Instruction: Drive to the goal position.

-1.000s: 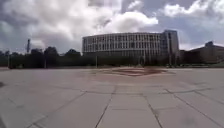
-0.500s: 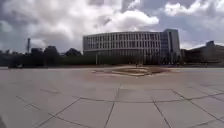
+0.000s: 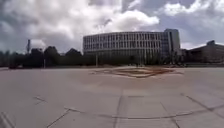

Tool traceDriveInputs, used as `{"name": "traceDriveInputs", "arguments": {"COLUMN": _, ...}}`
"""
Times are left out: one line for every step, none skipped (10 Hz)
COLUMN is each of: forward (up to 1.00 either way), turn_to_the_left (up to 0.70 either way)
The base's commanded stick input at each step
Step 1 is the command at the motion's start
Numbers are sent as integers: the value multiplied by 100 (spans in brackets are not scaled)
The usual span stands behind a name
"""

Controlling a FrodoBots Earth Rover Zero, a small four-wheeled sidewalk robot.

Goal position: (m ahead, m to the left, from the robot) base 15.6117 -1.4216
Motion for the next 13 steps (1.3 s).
{"name": "traceDriveInputs", "arguments": {"forward": 100, "turn_to_the_left": 0}}
{"name": "traceDriveInputs", "arguments": {"forward": 100, "turn_to_the_left": 0}}
{"name": "traceDriveInputs", "arguments": {"forward": 100, "turn_to_the_left": 0}}
{"name": "traceDriveInputs", "arguments": {"forward": 100, "turn_to_the_left": 0}}
{"name": "traceDriveInputs", "arguments": {"forward": 100, "turn_to_the_left": 0}}
{"name": "traceDriveInputs", "arguments": {"forward": 100, "turn_to_the_left": 0}}
{"name": "traceDriveInputs", "arguments": {"forward": 100, "turn_to_the_left": 38}}
{"name": "traceDriveInputs", "arguments": {"forward": 100, "turn_to_the_left": 40}}
{"name": "traceDriveInputs", "arguments": {"forward": 100, "turn_to_the_left": 39}}
{"name": "traceDriveInputs", "arguments": {"forward": 100, "turn_to_the_left": 8}}
{"name": "traceDriveInputs", "arguments": {"forward": 100, "turn_to_the_left": 0}}
{"name": "traceDriveInputs", "arguments": {"forward": 100, "turn_to_the_left": 0}}
{"name": "traceDriveInputs", "arguments": {"forward": 100, "turn_to_the_left": 0}}
